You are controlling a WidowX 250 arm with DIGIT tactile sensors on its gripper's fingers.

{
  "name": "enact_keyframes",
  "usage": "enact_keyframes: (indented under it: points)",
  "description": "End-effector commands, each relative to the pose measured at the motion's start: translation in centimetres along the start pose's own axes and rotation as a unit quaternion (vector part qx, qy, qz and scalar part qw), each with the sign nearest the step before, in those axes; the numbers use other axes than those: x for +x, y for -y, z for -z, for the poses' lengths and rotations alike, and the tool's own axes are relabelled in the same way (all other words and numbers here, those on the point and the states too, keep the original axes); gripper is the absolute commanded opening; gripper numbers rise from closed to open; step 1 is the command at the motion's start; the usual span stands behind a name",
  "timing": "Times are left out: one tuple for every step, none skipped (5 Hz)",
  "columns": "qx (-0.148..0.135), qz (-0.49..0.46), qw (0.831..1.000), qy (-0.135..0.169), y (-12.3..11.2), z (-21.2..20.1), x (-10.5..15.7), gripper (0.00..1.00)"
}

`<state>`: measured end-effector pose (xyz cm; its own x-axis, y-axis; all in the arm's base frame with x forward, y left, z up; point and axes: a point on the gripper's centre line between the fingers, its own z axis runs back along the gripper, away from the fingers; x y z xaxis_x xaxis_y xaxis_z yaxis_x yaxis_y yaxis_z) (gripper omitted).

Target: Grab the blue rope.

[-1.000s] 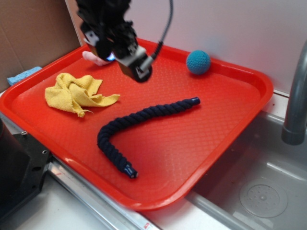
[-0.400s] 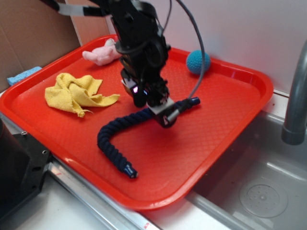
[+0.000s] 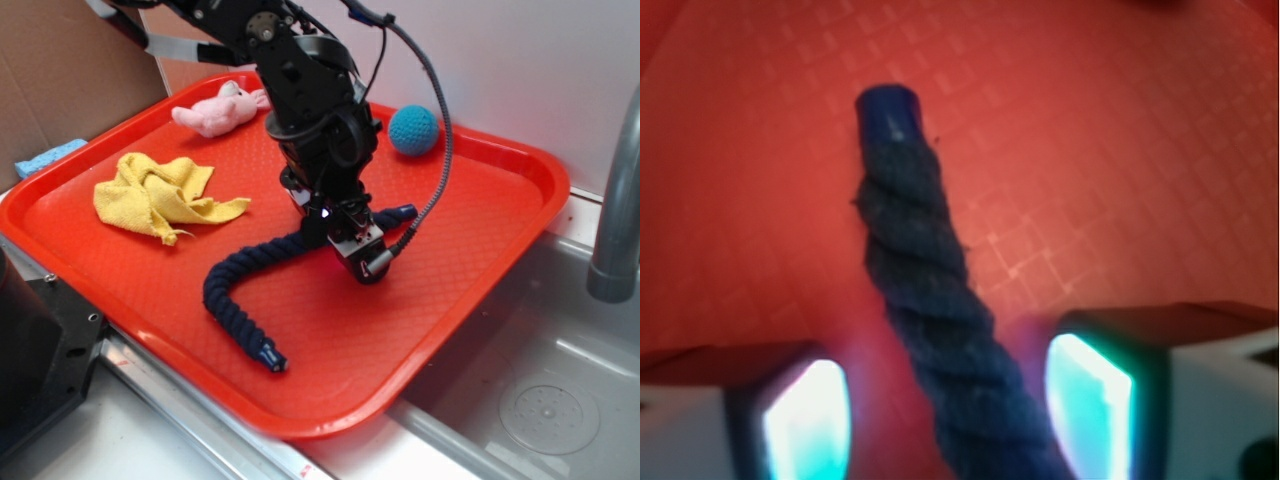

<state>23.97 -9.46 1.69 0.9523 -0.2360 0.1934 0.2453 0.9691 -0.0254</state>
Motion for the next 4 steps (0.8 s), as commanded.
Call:
enact_keyframes:
  points:
    - [0.001,-0.009,0.999,-0.030,-0.7,0.0,-0.9,0.00]
    - [0.019,-0.034,0.997,-0.060,-1.5,-1.5,-0.7,0.00]
    - [0.029,-0.060,0.995,-0.072,-2.1,-4.1,-0.3,0.00]
    - [0.030,-0.136,0.986,-0.090,-4.1,-9.2,-0.1,0.00]
